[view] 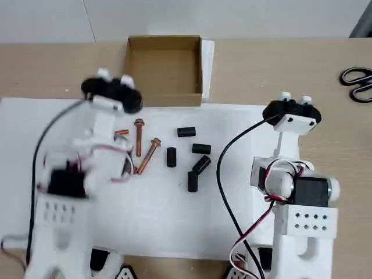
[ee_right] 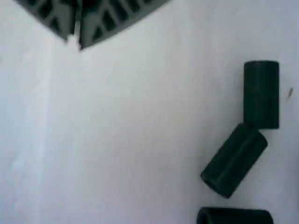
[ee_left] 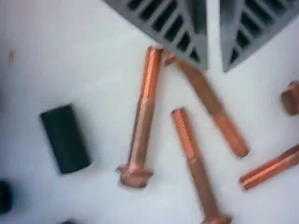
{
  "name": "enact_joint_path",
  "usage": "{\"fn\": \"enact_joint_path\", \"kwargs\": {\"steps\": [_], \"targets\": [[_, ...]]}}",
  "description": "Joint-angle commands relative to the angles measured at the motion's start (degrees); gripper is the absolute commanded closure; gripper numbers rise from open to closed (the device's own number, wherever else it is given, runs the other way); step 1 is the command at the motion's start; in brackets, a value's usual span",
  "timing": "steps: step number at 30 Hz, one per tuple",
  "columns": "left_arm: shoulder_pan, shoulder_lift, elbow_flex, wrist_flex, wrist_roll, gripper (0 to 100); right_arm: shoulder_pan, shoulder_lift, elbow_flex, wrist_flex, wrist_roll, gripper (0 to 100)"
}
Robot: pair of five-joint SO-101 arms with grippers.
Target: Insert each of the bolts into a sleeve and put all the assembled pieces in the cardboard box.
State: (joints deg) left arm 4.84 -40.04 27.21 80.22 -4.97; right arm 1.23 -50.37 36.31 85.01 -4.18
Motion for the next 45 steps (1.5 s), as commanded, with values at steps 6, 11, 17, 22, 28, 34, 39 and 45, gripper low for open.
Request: {"fn": "enact_joint_path", "kwargs": {"steps": [6, 11, 17, 22, 28, 34, 39, 45], "targets": [[-5.54, 18.37, -20.53, 9.23, 3.43, 99, -0.31, 0.66, -8.35, 6.46, 15.03, 99.1], [-5.98, 21.36, -20.09, 10.02, 7.82, 99, -7.16, 1.54, -8.44, 6.29, 16.00, 99.1], [-9.85, 29.89, -20.18, 10.73, 8.88, 99, -11.74, 12.26, -8.26, 3.30, 16.00, 99.1], [-11.08, 34.90, -20.44, 10.46, 7.82, 99, -12.09, 20.00, -10.29, 2.15, 16.00, 99.1], [-11.69, 36.22, -20.26, 9.67, 7.56, 99, -12.00, 22.29, -12.75, 5.41, 16.00, 99.1], [-13.01, 36.31, -20.18, 7.12, 4.84, 87, -11.82, 21.67, -12.84, 7.78, 18.29, 99.1], [-13.10, 36.40, -20.09, 5.36, 1.23, 86, -11.65, 21.67, -12.84, 7.78, 18.81, 99.1], [-14.59, 39.56, -18.95, -0.09, -1.14, 86, -11.65, 21.67, -12.84, 7.78, 18.73, 99.2]]}}
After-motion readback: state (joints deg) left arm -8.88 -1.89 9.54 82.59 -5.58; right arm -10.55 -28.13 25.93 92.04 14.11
